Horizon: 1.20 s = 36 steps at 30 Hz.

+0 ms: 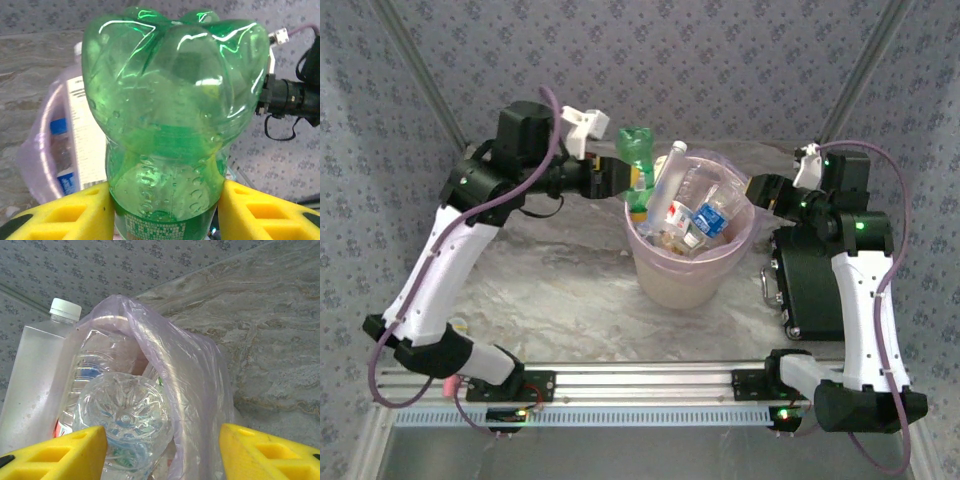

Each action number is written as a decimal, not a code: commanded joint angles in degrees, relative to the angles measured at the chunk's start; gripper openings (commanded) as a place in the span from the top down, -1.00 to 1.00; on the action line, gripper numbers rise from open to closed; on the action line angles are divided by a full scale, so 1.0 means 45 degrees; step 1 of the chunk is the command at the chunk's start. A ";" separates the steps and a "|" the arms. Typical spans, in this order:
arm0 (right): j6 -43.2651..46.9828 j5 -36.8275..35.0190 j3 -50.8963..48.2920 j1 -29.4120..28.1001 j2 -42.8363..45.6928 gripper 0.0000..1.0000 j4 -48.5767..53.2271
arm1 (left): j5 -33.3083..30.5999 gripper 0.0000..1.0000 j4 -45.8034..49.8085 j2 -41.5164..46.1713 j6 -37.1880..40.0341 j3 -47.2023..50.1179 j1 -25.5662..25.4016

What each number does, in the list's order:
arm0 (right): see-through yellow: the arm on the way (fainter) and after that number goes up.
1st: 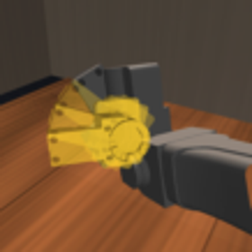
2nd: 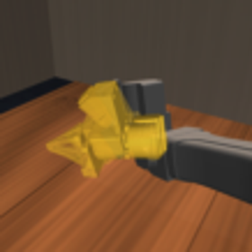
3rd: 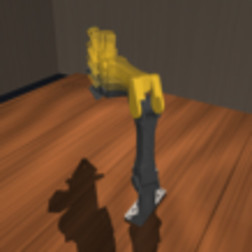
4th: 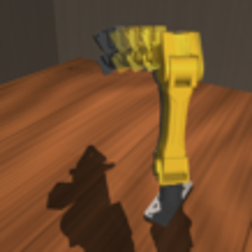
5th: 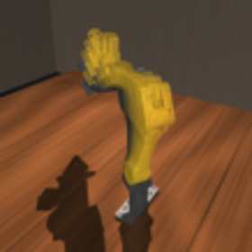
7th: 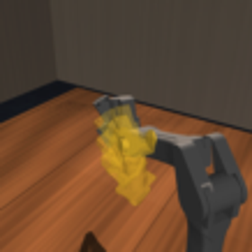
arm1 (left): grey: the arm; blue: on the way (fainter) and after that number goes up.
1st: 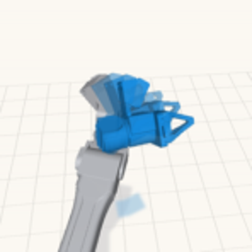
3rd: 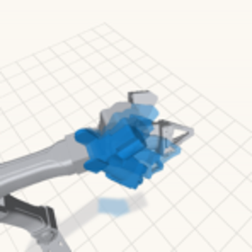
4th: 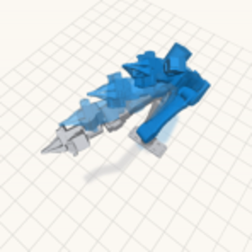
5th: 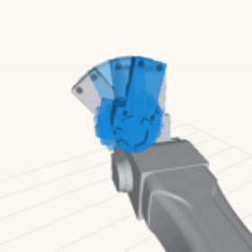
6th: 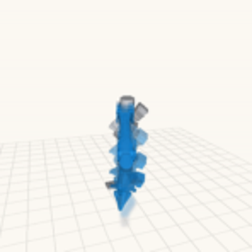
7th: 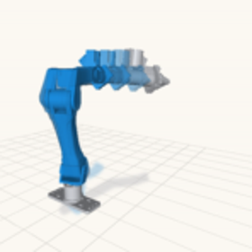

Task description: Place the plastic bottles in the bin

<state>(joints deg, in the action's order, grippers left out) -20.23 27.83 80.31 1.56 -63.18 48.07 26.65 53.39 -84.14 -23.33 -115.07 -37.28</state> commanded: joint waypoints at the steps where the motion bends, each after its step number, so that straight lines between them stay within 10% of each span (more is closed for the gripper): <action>1: 0.0335 -0.0070 0.0144 -0.0130 0.0036 -0.25 0.0058 | 0.0501 -0.02 0.0541 -0.0903 0.0713 -0.0972 -0.0565; 15: 0.0842 -0.0385 -0.0133 0.0071 0.0084 -0.26 0.0208 | 0.0253 0.02 0.5758 -0.5960 0.2372 -0.6758 -0.2007; 30: 0.0747 -0.0075 0.0330 0.0124 0.0094 -0.33 0.0240 | -0.0301 -0.55 0.5626 -0.5579 0.3565 -0.6290 -0.2440; 36: 0.0571 0.0022 0.0753 -0.0285 -0.0112 -0.25 0.0018 | 0.0040 -0.22 0.3443 -0.4944 0.2770 -0.5269 -0.2454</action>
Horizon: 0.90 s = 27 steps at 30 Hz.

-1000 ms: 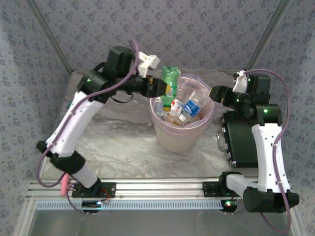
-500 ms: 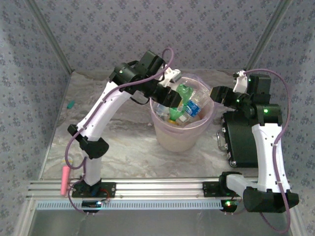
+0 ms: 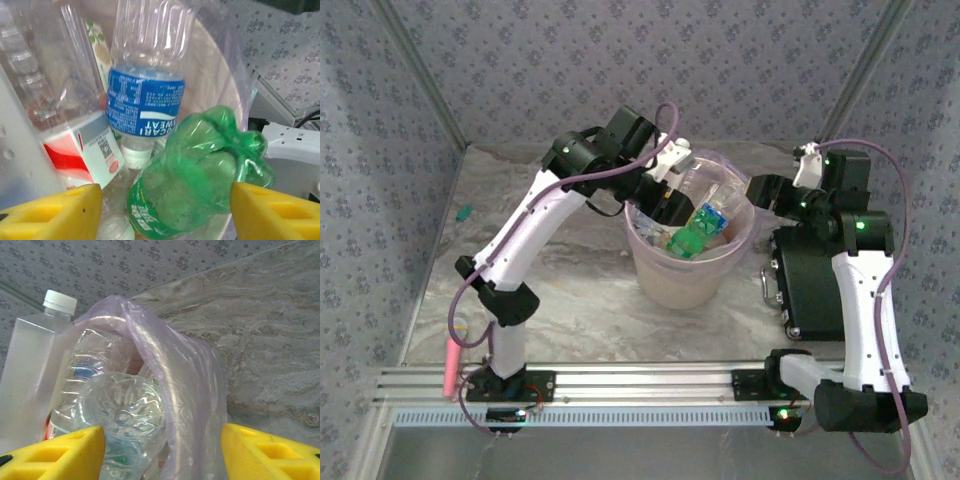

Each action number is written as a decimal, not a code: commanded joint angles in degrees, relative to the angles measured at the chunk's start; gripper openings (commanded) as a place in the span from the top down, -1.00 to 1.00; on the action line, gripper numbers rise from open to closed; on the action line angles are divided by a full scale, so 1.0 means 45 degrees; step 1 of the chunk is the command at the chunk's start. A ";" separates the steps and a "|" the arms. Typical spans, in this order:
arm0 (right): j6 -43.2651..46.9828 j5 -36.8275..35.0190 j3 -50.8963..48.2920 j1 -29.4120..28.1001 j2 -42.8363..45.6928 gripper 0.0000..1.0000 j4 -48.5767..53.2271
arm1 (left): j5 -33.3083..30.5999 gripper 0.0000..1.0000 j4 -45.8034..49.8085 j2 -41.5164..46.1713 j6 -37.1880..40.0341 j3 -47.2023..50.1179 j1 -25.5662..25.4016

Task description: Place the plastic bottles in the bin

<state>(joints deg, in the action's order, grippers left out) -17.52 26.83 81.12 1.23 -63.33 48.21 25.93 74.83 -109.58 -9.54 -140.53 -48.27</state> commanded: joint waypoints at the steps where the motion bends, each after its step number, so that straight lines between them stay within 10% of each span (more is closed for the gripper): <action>1: -0.0103 0.0246 0.0683 -0.0303 -0.0175 -0.24 -0.0119 | 0.0429 -0.17 -0.1789 0.0771 -0.0441 0.0644 0.0000; 15: -0.0150 0.0355 0.1256 -0.1360 -0.1146 0.07 -0.0317 | 0.1716 0.15 -0.3383 0.1247 -0.1293 0.3193 0.0000; 27: -0.0262 -0.0310 0.2441 -0.1005 -0.1210 -0.05 0.0309 | 0.1690 -0.12 -0.3957 0.2047 -0.2007 0.3168 0.0607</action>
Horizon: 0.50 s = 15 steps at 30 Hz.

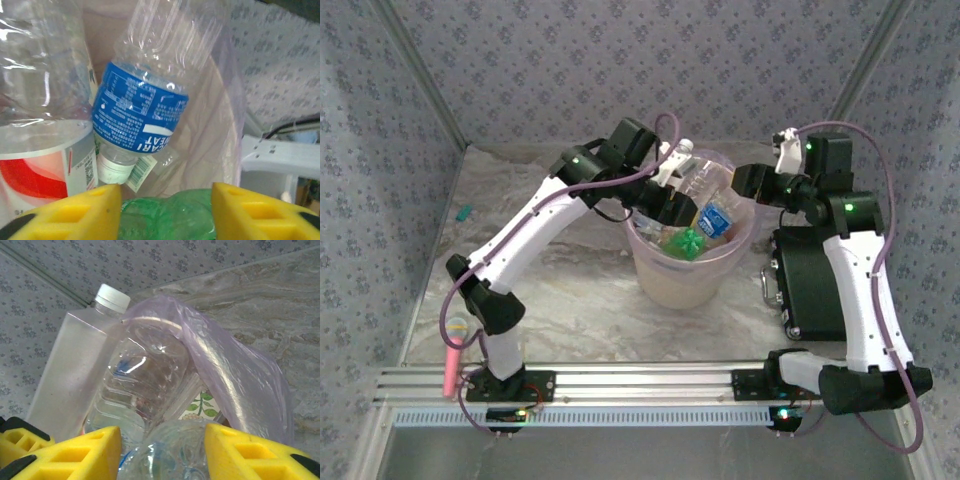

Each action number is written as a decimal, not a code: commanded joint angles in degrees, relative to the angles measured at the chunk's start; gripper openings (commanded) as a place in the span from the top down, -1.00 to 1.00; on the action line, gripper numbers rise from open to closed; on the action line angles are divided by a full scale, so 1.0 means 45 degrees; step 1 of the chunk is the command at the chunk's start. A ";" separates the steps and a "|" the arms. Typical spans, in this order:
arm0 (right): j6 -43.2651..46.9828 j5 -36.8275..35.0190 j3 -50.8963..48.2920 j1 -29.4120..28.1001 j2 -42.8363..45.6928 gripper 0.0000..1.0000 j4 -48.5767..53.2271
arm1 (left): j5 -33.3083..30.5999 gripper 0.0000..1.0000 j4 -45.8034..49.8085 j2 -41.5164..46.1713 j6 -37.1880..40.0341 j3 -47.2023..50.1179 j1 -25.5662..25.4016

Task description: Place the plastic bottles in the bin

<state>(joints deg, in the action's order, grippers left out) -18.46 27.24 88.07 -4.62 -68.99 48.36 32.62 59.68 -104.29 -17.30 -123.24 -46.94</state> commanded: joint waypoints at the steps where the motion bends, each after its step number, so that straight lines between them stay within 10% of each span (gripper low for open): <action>1: -0.0208 -0.0410 0.0969 0.0487 0.0048 -0.09 0.0380 | 0.0184 -0.22 -0.0810 0.1032 -0.0388 -0.0665 0.0445; 15: -0.0550 0.0154 -0.0997 0.1913 0.0096 0.13 0.1074 | -0.3168 -0.64 -0.3962 0.6813 -0.1348 0.6816 0.4409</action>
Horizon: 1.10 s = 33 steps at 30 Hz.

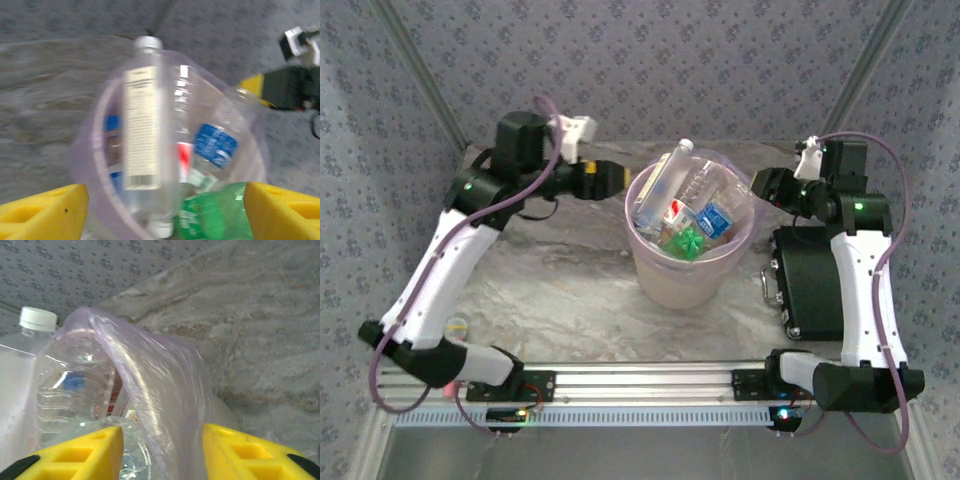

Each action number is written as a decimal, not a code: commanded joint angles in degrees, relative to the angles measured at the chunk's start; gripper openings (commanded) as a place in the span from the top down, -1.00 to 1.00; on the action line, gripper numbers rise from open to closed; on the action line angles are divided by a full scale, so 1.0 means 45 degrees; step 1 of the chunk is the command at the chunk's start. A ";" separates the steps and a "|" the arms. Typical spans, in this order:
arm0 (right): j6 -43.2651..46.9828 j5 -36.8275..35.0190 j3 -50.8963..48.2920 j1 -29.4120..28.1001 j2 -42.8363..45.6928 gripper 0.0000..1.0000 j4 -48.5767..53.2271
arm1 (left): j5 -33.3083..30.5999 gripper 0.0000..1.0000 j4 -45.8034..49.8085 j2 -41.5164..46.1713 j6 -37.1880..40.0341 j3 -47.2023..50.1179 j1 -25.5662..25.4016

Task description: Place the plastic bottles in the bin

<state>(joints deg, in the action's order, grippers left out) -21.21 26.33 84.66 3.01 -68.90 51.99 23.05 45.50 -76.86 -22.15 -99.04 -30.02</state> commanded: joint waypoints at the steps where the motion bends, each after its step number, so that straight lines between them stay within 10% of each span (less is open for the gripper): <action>1: 0.0082 0.0603 -0.0324 0.0240 0.0059 0.14 0.0208 | -0.1310 -0.65 -0.0828 0.1176 -0.0273 0.2149 0.0994; 11: -0.0502 0.1582 -0.0767 -0.0811 -0.0535 0.19 -0.0780 | -0.3971 -0.70 -0.0844 0.3988 -0.0312 0.7004 0.3200; 33: -0.2831 -0.0055 0.1440 -0.5455 -0.3526 0.23 -0.3457 | -0.6480 -0.73 -0.2814 0.5107 -0.0469 1.0752 0.4972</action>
<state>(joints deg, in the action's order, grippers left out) -33.69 26.81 86.72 -20.86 -84.82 35.66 -2.42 36.62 -54.89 -24.10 -52.21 -8.16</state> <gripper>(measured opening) 0.381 0.864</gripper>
